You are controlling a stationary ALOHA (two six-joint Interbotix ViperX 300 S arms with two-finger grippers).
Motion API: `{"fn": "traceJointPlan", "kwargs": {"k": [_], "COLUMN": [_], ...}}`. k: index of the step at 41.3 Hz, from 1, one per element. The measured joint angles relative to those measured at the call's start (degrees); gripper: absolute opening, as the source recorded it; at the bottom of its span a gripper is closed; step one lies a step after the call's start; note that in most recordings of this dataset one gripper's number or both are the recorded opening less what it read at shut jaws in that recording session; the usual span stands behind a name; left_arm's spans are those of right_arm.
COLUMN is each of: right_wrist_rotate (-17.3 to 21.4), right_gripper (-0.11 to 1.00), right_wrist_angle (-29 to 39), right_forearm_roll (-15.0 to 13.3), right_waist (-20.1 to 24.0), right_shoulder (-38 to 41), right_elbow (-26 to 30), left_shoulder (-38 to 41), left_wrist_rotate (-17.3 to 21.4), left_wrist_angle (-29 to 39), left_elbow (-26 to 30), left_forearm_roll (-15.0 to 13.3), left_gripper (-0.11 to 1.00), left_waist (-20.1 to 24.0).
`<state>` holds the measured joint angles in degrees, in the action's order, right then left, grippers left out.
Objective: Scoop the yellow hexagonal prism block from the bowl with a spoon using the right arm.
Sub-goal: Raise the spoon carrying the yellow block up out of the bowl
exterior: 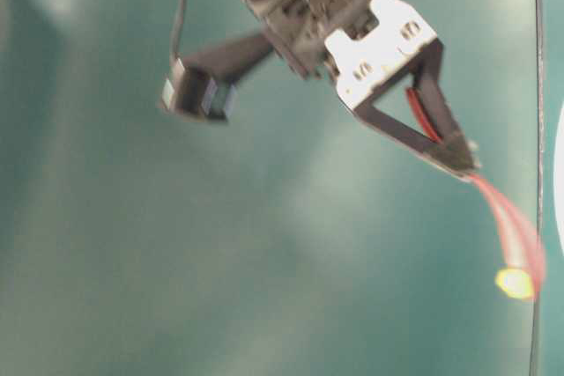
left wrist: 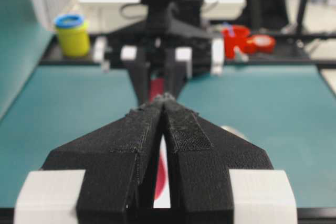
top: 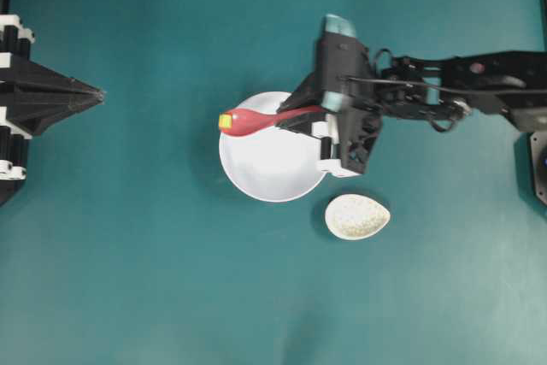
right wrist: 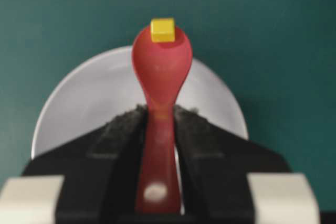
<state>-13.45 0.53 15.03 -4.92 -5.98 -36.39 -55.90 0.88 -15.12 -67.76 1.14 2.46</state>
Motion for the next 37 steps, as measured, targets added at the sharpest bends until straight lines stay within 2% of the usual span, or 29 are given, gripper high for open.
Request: {"fn": "traceJointPlan", "kwargs": {"k": [7, 13, 24, 37], "right_wrist_rotate": [0.0, 0.0, 0.0, -0.1], "right_gripper": [0.23, 0.23, 0.23, 0.23], "right_wrist_angle": [-8.2, -11.8, -12.7, -11.2], "right_forearm_roll": [0.0, 0.0, 0.0, 0.0], "right_waist": [0.9, 1.0, 1.1, 1.1], "right_shoulder": [-4.4, -8.2, -12.9, -15.7], "right_elbow": [-4.8, -8.1, -10.4, -10.4], "left_shoulder": [-0.1, -0.1, -0.4, -0.5], "left_wrist_rotate": [0.0, 0.0, 0.0, 0.0], "left_wrist_angle": [0.0, 0.0, 0.0, 0.0], "left_elbow": [0.0, 0.1, 0.1, 0.1], "left_forearm_roll": [0.0, 0.0, 0.1, 0.1], "left_gripper": [0.00, 0.00, 0.00, 0.00], "left_waist": [0.1, 0.1, 0.0, 0.1]}}
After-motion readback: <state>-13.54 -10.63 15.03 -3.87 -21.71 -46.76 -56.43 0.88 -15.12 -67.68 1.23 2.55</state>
